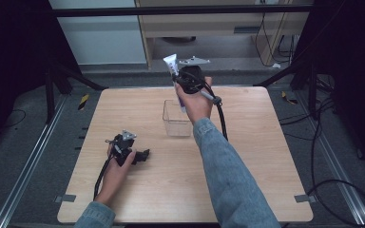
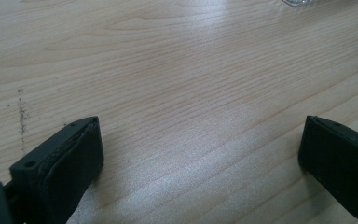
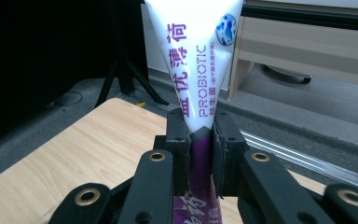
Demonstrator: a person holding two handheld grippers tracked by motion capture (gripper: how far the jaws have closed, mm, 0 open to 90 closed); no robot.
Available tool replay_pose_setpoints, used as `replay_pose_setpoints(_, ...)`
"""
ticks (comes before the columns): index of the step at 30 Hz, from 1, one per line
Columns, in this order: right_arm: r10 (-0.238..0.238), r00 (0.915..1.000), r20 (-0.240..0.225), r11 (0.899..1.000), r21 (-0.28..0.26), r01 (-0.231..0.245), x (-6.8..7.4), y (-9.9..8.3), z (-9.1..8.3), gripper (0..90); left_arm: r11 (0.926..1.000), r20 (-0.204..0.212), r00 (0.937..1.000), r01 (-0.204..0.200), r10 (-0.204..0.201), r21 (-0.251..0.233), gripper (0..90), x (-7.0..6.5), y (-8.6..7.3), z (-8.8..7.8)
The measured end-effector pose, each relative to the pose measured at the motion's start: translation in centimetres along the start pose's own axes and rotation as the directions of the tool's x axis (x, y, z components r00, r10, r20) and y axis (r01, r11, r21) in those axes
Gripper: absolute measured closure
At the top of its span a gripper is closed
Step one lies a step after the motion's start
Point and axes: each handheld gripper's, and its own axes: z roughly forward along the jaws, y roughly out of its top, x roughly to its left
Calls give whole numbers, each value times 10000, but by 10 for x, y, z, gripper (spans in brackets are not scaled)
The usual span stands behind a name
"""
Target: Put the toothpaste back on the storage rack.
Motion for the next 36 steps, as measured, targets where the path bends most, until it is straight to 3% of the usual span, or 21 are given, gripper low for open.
replay_pose_setpoints(14, 156, 9995, 256, 9985, -529, -142, -3, 2, 16, 791, 10000, 6, 10000, 8, -8, -11, 0, 0, 0, 0)
replay_pose_setpoints(36, 179, 9996, 205, 9975, -686, -165, 1, -11, 29, 790, 10000, 15, 10000, 9, -9, -22, 0, 0, 0, 0)
